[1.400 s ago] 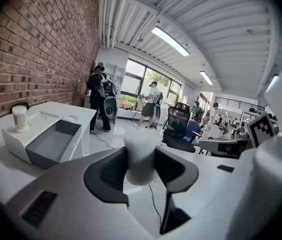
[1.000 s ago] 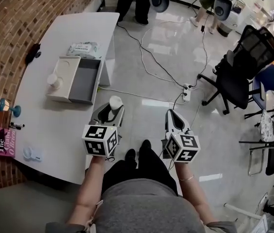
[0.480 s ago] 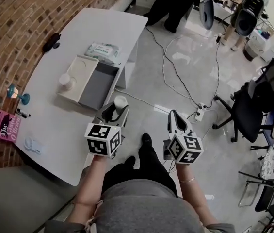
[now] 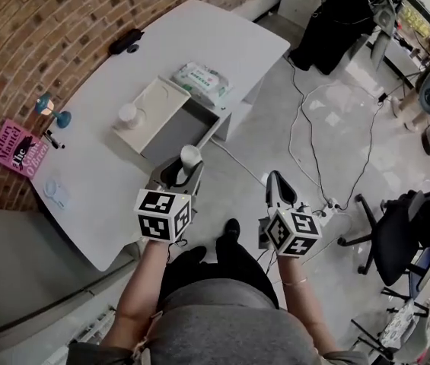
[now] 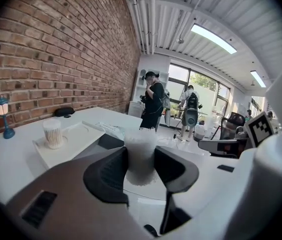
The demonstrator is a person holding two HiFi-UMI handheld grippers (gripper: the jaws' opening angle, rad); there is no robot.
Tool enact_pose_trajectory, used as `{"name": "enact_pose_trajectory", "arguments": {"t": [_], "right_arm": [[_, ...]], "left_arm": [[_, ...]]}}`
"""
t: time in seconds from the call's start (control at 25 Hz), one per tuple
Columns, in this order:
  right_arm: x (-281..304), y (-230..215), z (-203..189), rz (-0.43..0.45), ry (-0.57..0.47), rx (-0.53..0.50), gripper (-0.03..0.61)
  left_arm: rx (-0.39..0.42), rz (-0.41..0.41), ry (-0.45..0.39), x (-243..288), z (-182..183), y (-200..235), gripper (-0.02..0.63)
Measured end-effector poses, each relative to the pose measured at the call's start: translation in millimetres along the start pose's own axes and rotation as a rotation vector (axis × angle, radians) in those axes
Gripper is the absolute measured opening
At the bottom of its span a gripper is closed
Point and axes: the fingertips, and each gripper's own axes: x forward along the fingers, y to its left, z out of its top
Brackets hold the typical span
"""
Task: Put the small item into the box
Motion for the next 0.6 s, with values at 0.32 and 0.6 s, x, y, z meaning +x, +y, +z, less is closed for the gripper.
{"name": "enact_pose_trajectory", "arguments": {"t": [0.32,0.6], "right_arm": [[51.5,18.6,11.8,0.192,0.063,-0.051,0.008],[77.2,42.2,10.5,0.342,0.111,-0.11,0.006]], "left_arm": [[-0.076,0.182,-0.022,-7.3,3.0,25.4,0.175],[-0.138,0.316,-0.051,-19.9,1.1,42.0,0.175]]}}
